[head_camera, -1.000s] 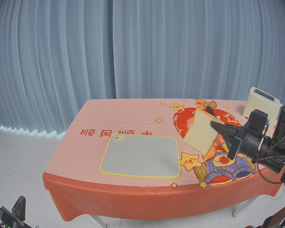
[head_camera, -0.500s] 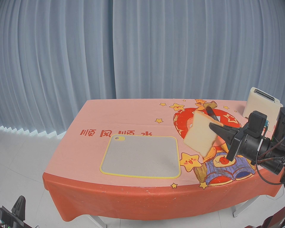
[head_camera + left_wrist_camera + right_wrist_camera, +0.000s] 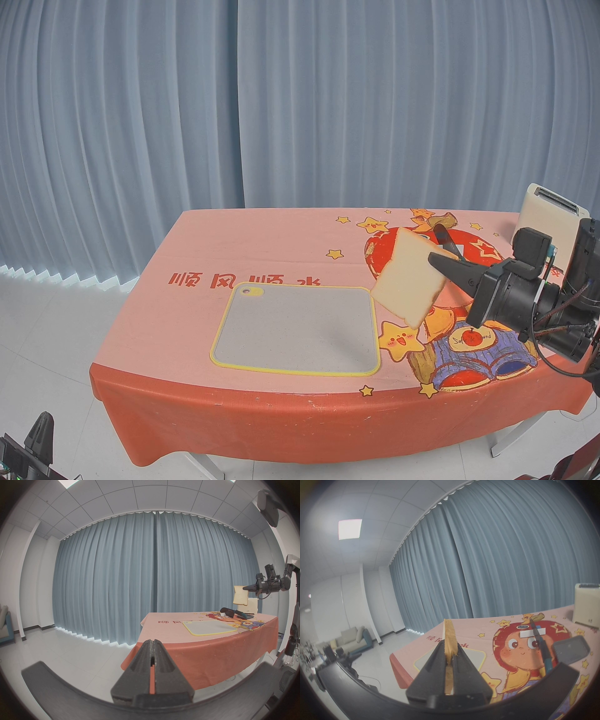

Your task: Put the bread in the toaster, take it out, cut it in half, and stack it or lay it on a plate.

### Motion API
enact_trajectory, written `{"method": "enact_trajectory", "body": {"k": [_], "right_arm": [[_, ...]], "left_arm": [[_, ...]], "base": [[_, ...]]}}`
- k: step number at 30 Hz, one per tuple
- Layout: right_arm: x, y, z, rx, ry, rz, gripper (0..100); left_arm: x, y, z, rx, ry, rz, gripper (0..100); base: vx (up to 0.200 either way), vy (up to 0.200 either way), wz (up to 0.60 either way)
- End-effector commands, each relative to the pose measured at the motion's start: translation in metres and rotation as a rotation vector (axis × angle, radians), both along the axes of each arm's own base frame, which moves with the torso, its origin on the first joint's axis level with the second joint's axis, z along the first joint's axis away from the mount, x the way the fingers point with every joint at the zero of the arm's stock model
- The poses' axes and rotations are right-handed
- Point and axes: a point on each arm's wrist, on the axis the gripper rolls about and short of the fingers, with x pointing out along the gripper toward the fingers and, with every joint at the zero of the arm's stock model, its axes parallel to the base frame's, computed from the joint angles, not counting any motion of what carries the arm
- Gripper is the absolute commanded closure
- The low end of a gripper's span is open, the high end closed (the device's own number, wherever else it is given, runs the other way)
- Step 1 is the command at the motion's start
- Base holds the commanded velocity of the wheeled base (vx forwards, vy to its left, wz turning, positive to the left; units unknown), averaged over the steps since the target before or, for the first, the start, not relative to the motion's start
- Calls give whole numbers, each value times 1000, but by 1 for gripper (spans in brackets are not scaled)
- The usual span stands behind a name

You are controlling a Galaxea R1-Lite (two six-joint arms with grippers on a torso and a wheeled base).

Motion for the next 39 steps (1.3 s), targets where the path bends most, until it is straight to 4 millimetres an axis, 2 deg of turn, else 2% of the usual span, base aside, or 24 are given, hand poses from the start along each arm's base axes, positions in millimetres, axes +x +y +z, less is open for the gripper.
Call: {"method": "enact_trajectory", "body": {"k": [1, 11, 23, 29, 33, 39], "right_arm": [[4, 10, 0, 31, 30, 17, 100], [10, 21, -10, 58, 101, 30, 100], [17, 31, -8, 107, 133, 34, 100], [20, 44, -1, 290, 253, 44, 100], [27, 46, 0, 328, 273, 28, 100], [31, 55, -15, 291, 315, 29, 100]], "left_arm": [[1, 0, -5, 0, 19, 1, 100], [1, 0, -5, 0, 17, 1, 100], [1, 0, -5, 0, 19, 1, 100], [1, 0, -5, 0, 17, 1, 100], [1, 0, -5, 0, 19, 1, 100], [1, 0, -5, 0, 16, 1, 100]], "base": [[0, 0, 0], [0, 0, 0], [0, 0, 0], [0, 0, 0], [0, 0, 0], [0, 0, 0]]}}
